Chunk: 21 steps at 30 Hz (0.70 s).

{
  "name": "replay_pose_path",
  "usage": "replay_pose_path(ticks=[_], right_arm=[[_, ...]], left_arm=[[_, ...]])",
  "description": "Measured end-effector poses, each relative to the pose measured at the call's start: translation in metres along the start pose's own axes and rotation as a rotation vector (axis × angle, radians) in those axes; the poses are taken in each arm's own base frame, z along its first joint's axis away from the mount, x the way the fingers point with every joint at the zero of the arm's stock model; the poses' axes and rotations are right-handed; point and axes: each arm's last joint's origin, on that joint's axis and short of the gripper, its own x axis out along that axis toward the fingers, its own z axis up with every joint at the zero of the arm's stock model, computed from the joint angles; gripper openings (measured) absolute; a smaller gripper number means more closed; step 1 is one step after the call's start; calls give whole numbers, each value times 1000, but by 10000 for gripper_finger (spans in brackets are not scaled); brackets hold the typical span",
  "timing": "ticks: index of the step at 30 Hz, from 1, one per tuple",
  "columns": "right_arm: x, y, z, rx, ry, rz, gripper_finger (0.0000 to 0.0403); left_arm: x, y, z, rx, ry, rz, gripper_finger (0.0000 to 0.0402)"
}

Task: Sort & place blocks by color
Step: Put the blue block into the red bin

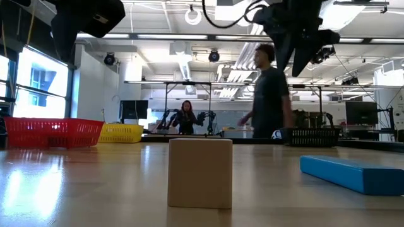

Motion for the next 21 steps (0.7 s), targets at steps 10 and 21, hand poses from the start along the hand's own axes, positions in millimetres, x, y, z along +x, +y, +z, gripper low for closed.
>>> replay_pose_path(ticks=[10, 21], right_arm=[[-18, 33, -48, 142, -40, 208, 176], [-5, 75, -89, 177, -42, 352, 176]], left_arm=[[0, -6, 0, 18, -1, -6, 218], [0, -6, 0, 18, -2, -6, 218]])
